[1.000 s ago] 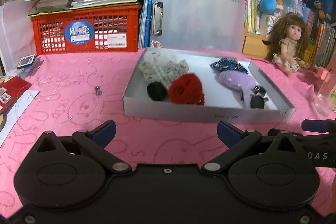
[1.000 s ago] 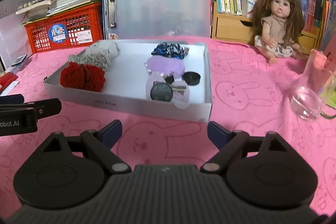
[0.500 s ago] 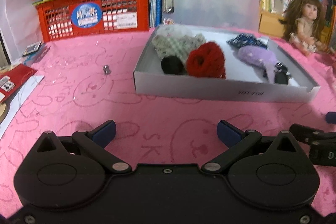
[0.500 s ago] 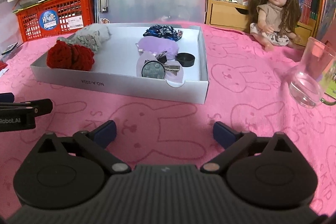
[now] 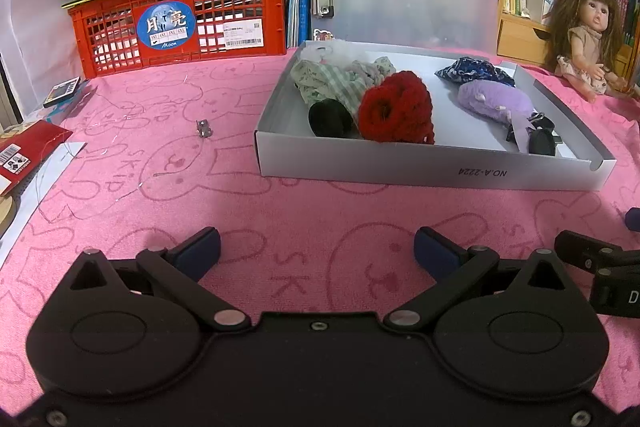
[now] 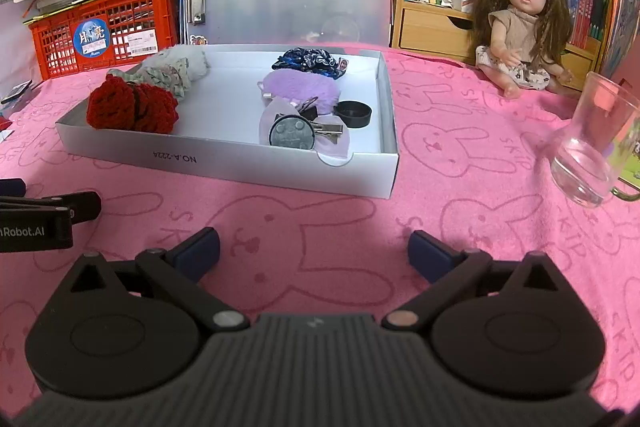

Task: Organize objects

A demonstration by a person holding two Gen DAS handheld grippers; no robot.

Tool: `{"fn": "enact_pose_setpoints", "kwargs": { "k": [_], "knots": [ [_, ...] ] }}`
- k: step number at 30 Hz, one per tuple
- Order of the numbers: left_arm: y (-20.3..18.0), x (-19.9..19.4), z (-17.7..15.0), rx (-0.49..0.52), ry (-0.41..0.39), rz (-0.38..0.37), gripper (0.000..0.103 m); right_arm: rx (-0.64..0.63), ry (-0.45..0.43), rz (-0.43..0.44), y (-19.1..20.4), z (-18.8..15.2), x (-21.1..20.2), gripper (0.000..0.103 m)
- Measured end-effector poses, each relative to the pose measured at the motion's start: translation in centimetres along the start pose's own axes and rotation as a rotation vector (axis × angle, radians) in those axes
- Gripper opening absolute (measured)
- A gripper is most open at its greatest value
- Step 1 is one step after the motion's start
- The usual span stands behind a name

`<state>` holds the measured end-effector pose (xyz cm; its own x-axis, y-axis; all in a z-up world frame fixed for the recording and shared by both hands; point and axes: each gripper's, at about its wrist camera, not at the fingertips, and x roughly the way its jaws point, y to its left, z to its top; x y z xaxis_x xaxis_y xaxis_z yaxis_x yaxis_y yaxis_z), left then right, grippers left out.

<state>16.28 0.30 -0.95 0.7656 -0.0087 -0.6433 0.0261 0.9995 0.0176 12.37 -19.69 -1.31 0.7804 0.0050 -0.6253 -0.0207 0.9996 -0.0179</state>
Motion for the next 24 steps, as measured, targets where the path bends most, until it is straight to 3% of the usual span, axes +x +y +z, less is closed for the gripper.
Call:
{"fn": "enact_pose_setpoints", "kwargs": {
  "k": [24],
  "knots": [
    [-0.19,-0.03,0.01,-0.010,0.000,0.015,0.103,0.000,0.000,0.000,-0.01,0.01,0.04,0.103]
  ]
}}
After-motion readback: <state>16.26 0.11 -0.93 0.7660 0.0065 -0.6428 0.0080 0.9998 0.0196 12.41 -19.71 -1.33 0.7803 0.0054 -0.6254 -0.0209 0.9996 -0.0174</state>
